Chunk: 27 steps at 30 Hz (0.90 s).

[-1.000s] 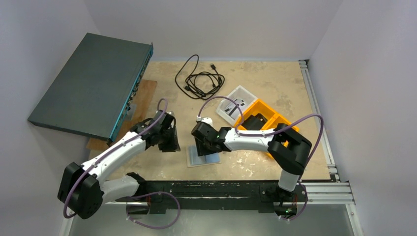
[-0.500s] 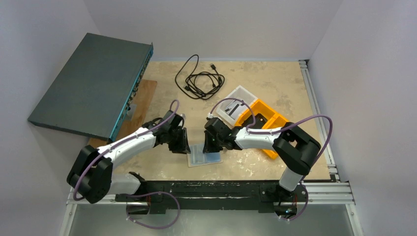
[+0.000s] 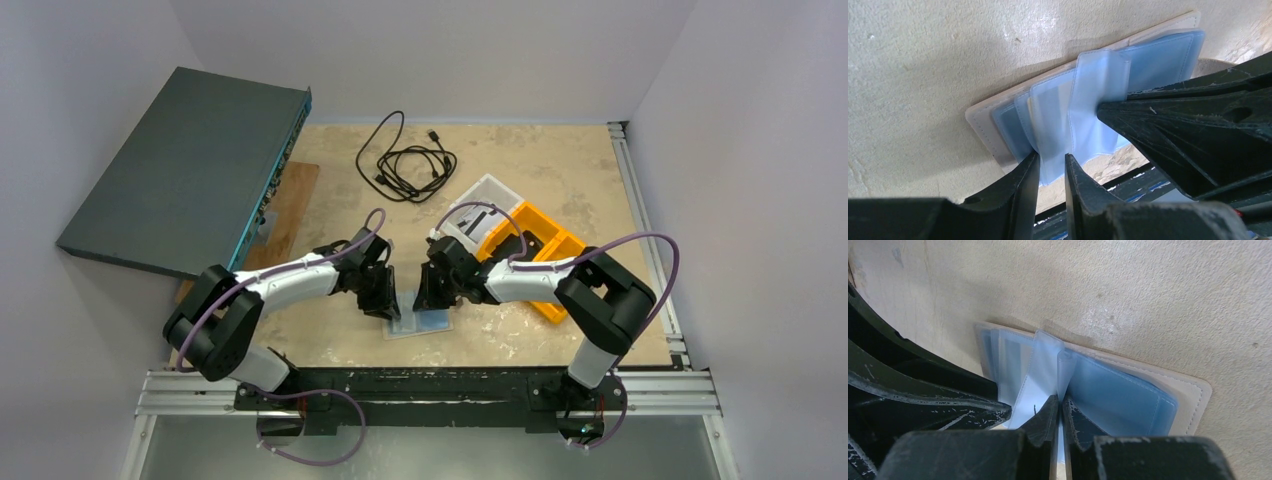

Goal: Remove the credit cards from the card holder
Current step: Remove the credit card from the card holder.

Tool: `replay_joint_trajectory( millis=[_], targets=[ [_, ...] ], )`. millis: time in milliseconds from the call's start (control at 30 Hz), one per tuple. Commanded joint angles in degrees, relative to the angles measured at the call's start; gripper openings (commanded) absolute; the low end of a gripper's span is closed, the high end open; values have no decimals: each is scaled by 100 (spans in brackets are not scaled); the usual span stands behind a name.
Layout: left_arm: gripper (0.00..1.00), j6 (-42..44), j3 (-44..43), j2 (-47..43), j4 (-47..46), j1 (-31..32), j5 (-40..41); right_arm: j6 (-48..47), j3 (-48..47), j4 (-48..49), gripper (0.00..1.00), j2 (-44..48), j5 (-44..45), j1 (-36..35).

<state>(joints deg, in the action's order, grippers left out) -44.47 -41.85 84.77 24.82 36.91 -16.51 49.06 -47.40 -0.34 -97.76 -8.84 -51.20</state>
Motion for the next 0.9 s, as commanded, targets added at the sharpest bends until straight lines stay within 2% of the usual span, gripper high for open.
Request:
replay_joint_trajectory(
  millis=[0, 133, 333, 700, 867],
  targets=[
    [24, -121, -173, 165, -398, 104, -88, -19, 196, -1, 3, -176, 147, 11],
    [21, -141, -185, 214, -427, 133, -93, -18, 195, 4, 3, -209, 116, 14],
    [0, -207, -184, 92, -365, 133, 23, -42, 158, 4, 12, -47, 128, 15],
    [0, -139, -311, -480, 146, 135, 284, -206, -73, -402, 34, 458, 436, 13],
    [0, 38, -448, -737, 579, 135, 566, -228, -173, -534, 36, 586, 462, 0]
  ],
)
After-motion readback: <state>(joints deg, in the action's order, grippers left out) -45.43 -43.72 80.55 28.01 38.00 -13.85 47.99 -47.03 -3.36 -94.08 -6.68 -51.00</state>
